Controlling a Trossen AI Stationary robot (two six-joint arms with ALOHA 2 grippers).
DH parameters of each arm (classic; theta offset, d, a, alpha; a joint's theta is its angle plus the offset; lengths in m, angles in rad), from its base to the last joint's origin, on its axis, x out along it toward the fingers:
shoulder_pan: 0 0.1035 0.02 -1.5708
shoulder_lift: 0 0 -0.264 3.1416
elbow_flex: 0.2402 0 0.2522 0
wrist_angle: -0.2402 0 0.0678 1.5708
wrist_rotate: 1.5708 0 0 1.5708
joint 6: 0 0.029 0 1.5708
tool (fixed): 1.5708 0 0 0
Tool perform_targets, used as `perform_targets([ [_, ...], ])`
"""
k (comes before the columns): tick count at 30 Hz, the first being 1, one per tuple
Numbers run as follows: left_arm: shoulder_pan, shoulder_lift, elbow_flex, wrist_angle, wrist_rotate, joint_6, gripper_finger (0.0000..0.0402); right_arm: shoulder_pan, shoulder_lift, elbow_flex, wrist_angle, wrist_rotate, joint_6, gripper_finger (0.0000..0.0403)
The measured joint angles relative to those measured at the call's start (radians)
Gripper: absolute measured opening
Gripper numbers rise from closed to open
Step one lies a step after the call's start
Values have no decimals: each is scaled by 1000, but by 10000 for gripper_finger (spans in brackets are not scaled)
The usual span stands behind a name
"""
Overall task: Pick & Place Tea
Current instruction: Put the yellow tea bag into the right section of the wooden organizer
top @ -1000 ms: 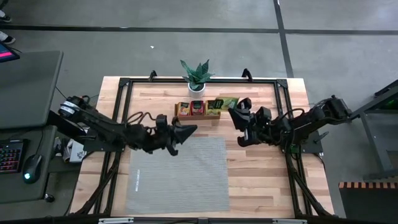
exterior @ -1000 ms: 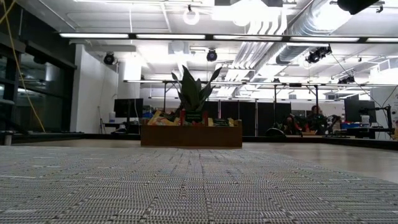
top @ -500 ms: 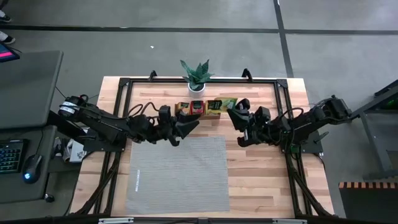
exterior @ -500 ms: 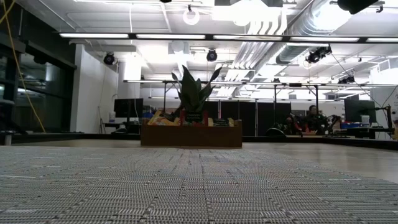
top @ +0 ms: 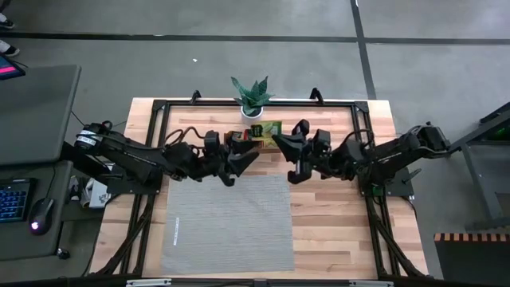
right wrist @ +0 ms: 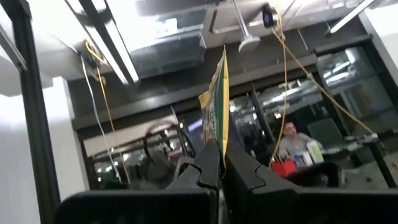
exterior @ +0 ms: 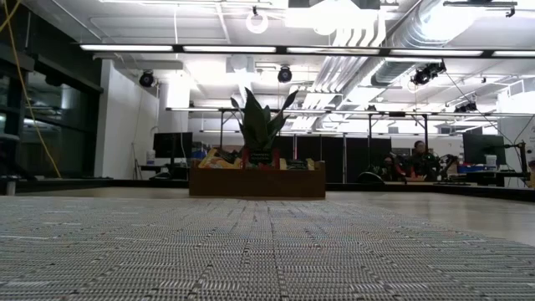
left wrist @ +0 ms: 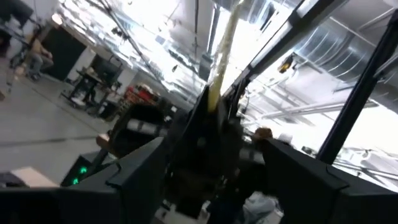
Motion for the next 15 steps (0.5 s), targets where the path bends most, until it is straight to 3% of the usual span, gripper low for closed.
perform_targets([
  [15, 0, 1, 57, -40, -87, 110, 269, 2, 0, -14, -54, 14, 51, 0],
])
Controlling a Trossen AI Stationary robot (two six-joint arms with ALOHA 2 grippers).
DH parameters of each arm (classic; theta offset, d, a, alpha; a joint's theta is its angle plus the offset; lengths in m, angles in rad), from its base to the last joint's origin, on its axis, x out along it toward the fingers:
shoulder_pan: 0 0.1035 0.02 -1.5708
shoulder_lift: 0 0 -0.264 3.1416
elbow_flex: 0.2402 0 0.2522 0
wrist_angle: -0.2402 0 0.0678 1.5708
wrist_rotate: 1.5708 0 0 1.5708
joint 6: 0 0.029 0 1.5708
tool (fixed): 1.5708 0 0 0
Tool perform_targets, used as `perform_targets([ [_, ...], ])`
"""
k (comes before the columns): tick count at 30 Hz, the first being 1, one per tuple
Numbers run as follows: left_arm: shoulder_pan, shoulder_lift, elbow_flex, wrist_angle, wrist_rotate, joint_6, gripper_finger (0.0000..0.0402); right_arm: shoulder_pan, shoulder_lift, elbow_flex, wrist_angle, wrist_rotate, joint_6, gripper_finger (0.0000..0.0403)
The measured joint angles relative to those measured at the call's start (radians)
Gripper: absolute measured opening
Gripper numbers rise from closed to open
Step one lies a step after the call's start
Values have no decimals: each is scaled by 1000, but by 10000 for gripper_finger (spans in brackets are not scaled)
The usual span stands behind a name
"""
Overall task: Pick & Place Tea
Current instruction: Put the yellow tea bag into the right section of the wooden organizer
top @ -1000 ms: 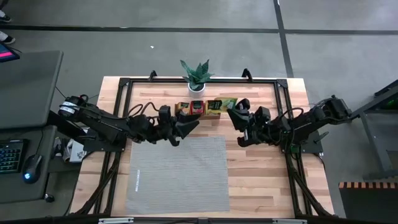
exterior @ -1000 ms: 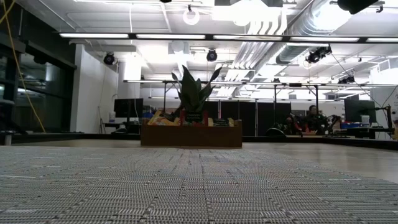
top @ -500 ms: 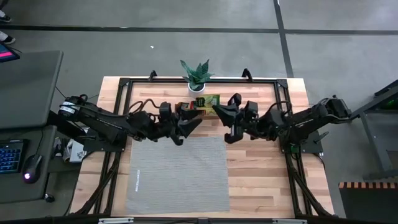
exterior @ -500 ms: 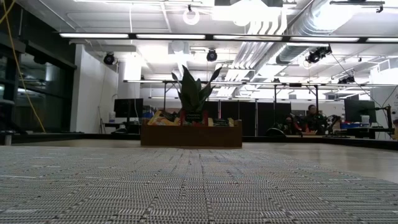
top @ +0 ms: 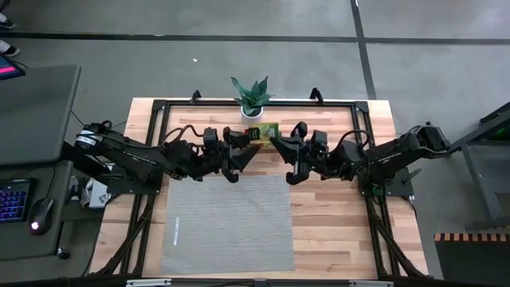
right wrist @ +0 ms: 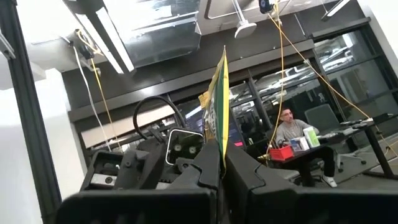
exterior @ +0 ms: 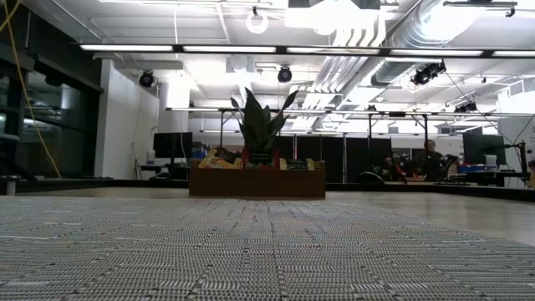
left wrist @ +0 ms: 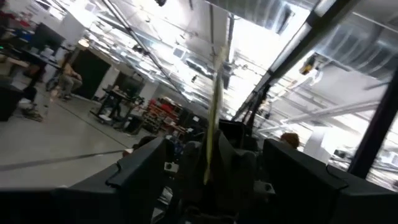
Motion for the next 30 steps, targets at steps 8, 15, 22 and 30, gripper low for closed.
perform_targets([
  [8, 0, 0, 0, 8, -31, 0, 267, 0, 0, 0, -6, -9, 4, 0],
  [15, 0, 0, 0, 8, -67, 0, 195, 1, 0, 0, -26, -8, 24, 0],
  [22, 0, 0, 0, -5, -66, 0, 61, 1, 0, 0, -26, -8, 26, 0],
  [30, 0, 0, 0, -6, -63, 58, 3, 1, 0, 0, -33, -12, 26, 0],
])
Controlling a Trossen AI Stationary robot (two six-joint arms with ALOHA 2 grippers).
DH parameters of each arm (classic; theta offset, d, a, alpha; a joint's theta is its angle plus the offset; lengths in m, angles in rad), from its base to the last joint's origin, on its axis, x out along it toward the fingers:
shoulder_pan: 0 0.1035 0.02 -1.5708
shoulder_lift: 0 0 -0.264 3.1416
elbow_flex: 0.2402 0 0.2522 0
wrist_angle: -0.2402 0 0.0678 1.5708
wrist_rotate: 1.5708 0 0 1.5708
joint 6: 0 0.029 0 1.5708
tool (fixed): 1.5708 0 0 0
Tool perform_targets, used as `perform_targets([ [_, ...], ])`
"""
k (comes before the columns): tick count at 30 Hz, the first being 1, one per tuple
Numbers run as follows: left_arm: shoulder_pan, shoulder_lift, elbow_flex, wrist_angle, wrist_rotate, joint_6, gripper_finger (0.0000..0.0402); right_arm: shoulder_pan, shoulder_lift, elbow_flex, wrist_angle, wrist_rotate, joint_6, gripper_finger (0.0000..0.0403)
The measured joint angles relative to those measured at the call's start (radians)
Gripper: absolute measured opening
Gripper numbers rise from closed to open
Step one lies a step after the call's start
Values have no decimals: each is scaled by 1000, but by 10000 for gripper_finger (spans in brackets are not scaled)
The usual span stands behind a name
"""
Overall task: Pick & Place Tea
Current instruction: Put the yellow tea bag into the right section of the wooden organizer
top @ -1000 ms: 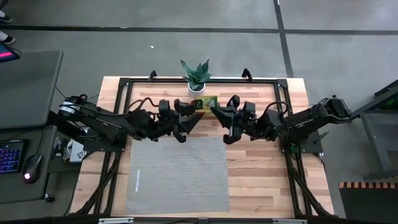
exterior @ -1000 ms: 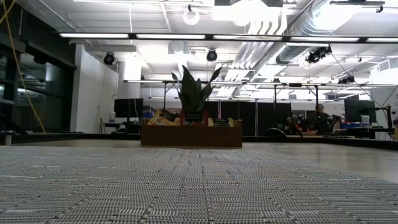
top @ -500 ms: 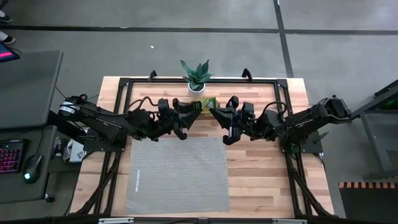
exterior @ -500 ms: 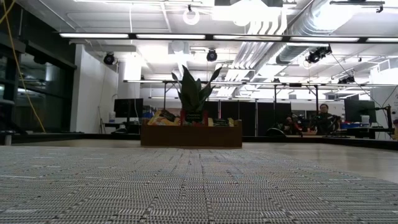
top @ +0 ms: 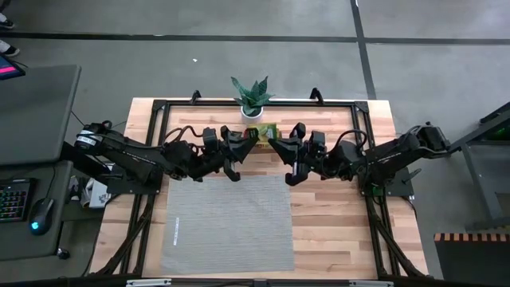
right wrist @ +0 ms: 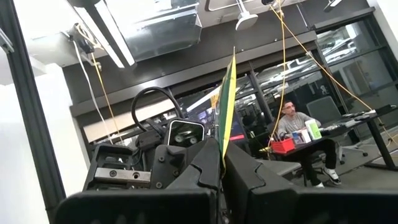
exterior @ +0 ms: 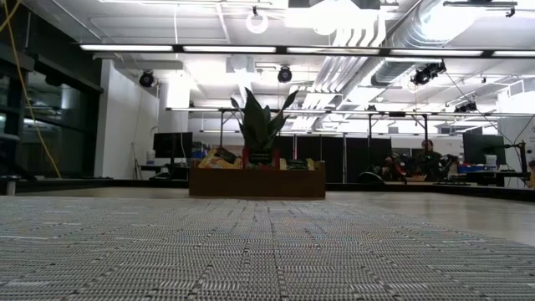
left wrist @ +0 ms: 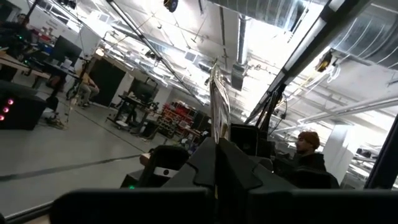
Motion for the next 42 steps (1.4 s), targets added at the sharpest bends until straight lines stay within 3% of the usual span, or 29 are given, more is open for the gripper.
perform_targets([
  [9, 0, -1, 1, -18, 4, -4, 1, 12, -14, 0, -15, 2, -34, 2],
  [14, 0, -1, 1, -24, 11, -7, 0, 12, -35, 0, -63, -13, -31, 29],
  [23, 0, -1, 1, -25, 10, -7, 0, 11, -50, 0, -81, -46, -34, 147],
  [30, 0, -1, 1, -66, 34, -21, 0, 20, -163, 0, -154, 36, -145, 237],
  [35, 19, -25, 31, -234, 69, -40, 0, 60, -344, 0, -386, 163, -207, 260],
  [42, 121, -19, 269, -841, 253, -61, 0, 136, -559, 1, -863, 223, -1, 250],
])
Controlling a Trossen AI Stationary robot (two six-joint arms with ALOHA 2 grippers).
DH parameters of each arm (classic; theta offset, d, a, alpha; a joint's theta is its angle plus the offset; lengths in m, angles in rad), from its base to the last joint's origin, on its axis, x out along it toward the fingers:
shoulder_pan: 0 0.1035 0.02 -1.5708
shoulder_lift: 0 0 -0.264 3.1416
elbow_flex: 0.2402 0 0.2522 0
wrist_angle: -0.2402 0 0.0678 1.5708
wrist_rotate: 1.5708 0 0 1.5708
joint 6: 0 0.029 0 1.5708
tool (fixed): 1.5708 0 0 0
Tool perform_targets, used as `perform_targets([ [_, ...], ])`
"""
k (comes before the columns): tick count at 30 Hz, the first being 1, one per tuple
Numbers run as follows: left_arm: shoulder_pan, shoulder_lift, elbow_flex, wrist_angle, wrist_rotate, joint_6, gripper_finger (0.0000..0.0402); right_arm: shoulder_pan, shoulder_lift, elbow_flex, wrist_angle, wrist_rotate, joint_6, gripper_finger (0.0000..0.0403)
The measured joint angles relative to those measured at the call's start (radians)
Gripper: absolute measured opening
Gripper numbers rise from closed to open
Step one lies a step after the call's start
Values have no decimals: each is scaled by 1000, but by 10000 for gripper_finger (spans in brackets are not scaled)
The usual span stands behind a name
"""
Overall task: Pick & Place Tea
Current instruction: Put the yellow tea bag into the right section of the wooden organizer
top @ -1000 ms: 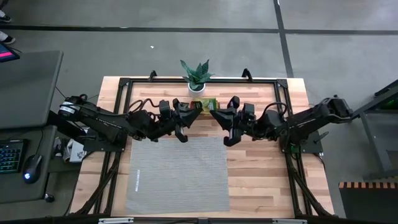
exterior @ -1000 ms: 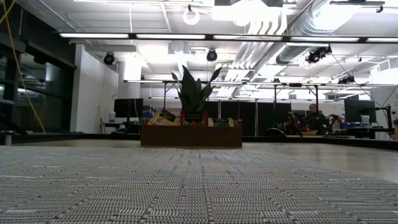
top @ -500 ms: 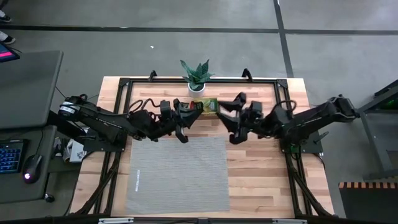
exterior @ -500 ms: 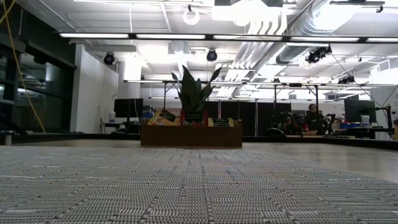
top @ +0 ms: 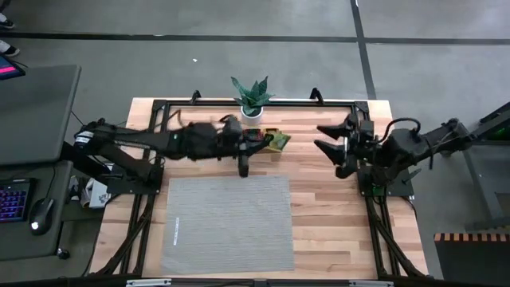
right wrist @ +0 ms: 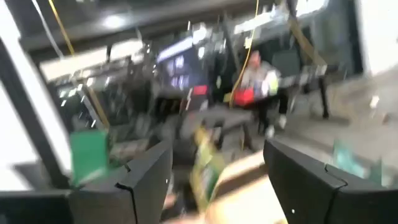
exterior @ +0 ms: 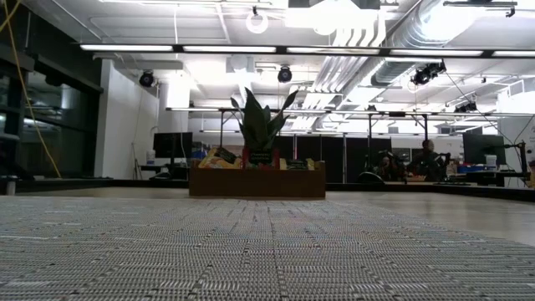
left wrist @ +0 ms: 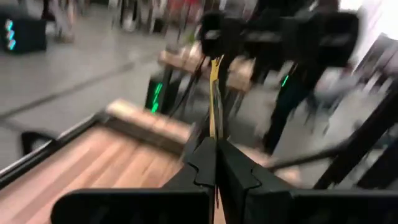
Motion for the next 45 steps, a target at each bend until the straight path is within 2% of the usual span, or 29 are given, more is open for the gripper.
perform_targets([
  [5, 108, 68, 169, -352, 117, 85, 0, 57, -58, 0, -277, -4, 179, 238],
  [10, 229, 96, 272, -521, 259, 188, 0, 97, -61, 0, -439, -71, 272, 232],
  [17, 380, 206, 338, -633, 456, 285, 0, 113, -60, 0, -643, -195, 435, 232],
  [21, 413, 292, 389, -703, 497, 352, 0, 113, -59, 0, -767, -254, 510, 232],
  [28, 409, 454, 566, -868, 490, 494, 0, 113, -59, -1, -894, -272, 562, 232],
  [36, 410, 646, 780, -1027, 348, 587, 0, 113, -58, -1, -924, -246, 553, 232],
  [41, 409, 729, 823, -1078, 272, 602, 0, 113, -59, -1, -947, -227, 551, 232],
  [45, 409, 774, 823, -1095, 253, 585, 0, 113, -59, -1, -956, -222, 551, 232],
])
